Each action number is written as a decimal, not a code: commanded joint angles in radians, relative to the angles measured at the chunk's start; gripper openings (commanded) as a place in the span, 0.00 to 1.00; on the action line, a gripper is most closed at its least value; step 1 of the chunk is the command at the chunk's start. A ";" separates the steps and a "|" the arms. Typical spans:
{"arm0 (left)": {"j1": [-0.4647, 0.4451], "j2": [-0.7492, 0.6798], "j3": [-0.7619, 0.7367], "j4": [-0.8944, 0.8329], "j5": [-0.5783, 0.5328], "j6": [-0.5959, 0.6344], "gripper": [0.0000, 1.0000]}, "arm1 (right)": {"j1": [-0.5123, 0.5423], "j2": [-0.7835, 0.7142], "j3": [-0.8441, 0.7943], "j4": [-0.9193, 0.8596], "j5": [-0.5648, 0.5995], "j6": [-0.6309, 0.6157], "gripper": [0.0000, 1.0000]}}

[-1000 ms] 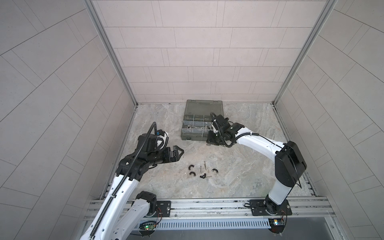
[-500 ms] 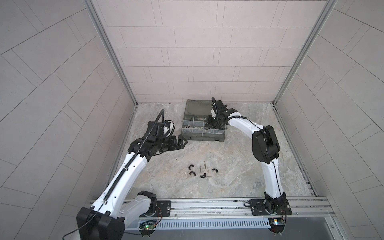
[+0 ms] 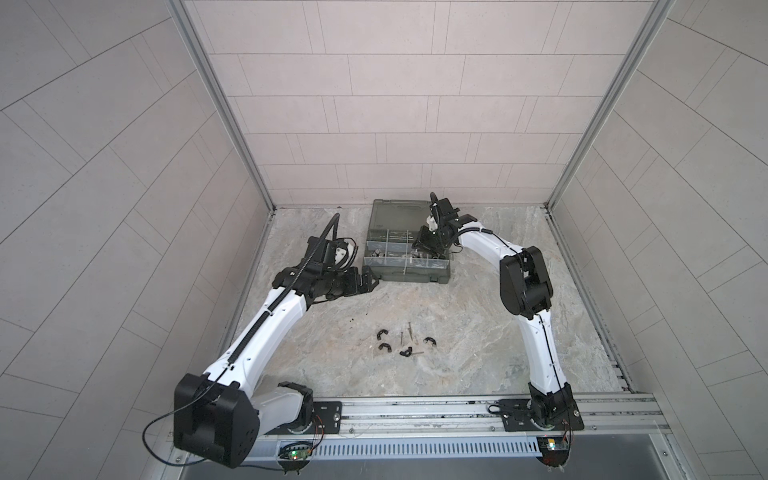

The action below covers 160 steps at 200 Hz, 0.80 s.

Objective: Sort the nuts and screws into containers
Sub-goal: 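Open the right gripper to release the bolt into the compartment, then move the open right gripper back toward the wing nuts and screws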

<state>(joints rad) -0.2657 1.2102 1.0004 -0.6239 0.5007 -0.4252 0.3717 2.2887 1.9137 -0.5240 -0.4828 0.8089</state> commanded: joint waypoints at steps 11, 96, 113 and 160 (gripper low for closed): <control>0.005 -0.028 0.025 0.015 0.012 -0.004 1.00 | -0.002 -0.120 -0.069 0.022 0.005 -0.037 0.39; -0.001 -0.257 -0.156 -0.006 0.038 -0.104 1.00 | 0.068 -0.669 -0.507 -0.136 0.163 -0.220 0.39; -0.005 -0.289 -0.177 -0.007 0.055 -0.123 1.00 | 0.114 -0.788 -0.615 -0.166 0.192 -0.227 0.39; -0.021 -0.344 -0.257 -0.004 0.050 -0.179 1.00 | 0.254 -1.073 -0.885 -0.222 0.325 -0.210 0.39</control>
<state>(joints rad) -0.2745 0.8894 0.7891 -0.6243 0.5457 -0.5621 0.5987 1.3251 1.1297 -0.6804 -0.2535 0.5987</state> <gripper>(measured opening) 0.994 0.389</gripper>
